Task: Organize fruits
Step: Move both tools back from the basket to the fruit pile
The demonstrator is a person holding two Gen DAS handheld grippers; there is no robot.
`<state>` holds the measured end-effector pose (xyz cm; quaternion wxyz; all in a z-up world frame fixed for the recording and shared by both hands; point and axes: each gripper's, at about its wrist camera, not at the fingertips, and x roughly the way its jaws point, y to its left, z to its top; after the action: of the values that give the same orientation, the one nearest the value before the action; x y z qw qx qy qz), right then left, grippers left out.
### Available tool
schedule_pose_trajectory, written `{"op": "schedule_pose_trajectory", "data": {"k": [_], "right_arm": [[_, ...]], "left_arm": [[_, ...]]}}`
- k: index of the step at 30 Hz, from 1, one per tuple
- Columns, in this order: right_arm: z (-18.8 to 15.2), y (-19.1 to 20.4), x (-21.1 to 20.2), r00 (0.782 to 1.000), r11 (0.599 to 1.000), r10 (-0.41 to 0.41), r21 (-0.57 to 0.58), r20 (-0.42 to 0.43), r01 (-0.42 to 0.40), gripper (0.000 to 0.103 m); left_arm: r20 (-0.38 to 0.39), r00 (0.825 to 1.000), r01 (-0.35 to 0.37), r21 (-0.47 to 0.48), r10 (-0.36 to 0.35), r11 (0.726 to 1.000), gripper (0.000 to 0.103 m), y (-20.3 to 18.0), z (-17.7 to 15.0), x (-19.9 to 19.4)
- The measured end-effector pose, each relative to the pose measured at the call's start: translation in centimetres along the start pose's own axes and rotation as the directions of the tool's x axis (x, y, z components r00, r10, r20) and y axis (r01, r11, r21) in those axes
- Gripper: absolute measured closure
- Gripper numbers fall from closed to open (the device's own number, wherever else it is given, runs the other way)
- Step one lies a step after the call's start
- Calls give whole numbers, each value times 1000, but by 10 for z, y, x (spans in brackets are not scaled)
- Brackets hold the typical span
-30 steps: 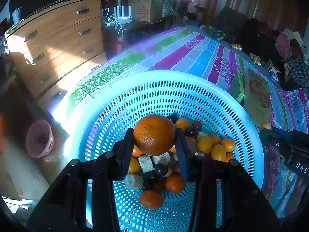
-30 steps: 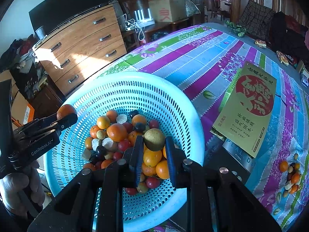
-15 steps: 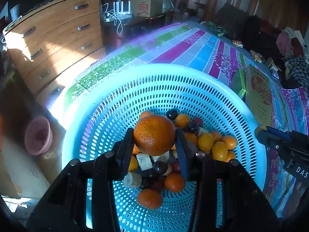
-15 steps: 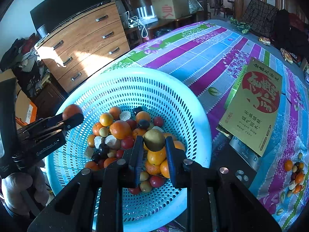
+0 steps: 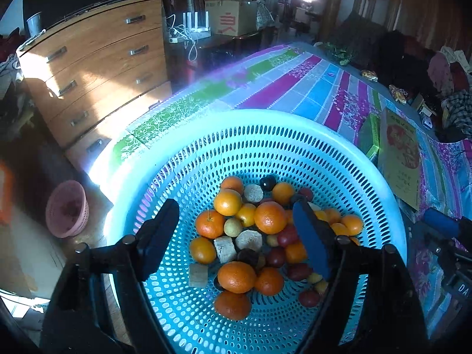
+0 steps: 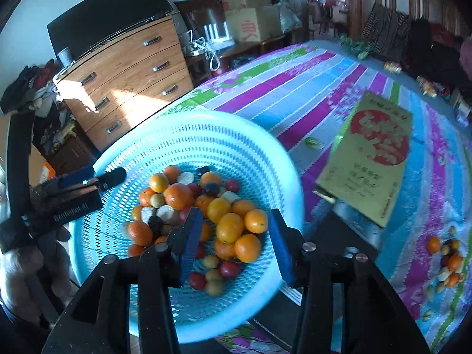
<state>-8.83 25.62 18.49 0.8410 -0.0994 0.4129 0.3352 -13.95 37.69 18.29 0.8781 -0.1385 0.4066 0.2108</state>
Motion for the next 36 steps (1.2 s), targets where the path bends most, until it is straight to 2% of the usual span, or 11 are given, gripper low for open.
{"op": "schedule_pose_trajectory", "data": {"k": [5, 8, 13, 18, 21, 25, 27, 30, 33, 36], "right_arm": [[-32, 2, -49, 982, 991, -109, -58, 156, 119, 50], [-53, -9, -71, 963, 981, -171, -60, 207, 187, 50], [-95, -60, -98, 951, 972, -236, 62, 197, 228, 50], [-141, -110, -122, 946, 950, -288, 165, 151, 263, 50], [-168, -136, -138, 943, 936, -307, 223, 131, 273, 50], [-202, -166, -160, 940, 915, -322, 292, 108, 280, 50], [-218, -182, -170, 936, 901, -335, 327, 104, 286, 50], [-241, -211, -181, 930, 870, -356, 397, 92, 293, 50], [-262, -240, -181, 927, 836, -369, 458, 62, 302, 50], [-279, -265, -177, 929, 813, -369, 493, 24, 310, 50]], "left_arm": [[70, 997, 37, -4, -37, 999, 23, -13, 4, -19], [112, 992, 59, 21, -61, 998, 23, -32, 6, -34], [173, 975, 124, 88, -138, 988, 22, -73, 5, -60], [182, 952, 204, 219, -245, 954, 22, -133, -7, -84], [152, 939, 259, 282, -310, 924, 22, -169, -18, -93], [54, 915, 354, 371, -400, 858, 22, -223, -31, -94], [15, 913, 364, 424, -409, 829, 22, -251, -35, -89], [-59, 896, 411, 491, -441, 769, 22, -300, -40, -73], [-170, 865, 483, 536, -472, 692, 23, -355, -53, -42], [-255, 847, 523, 551, -466, 650, 24, -399, -74, -14]]}}
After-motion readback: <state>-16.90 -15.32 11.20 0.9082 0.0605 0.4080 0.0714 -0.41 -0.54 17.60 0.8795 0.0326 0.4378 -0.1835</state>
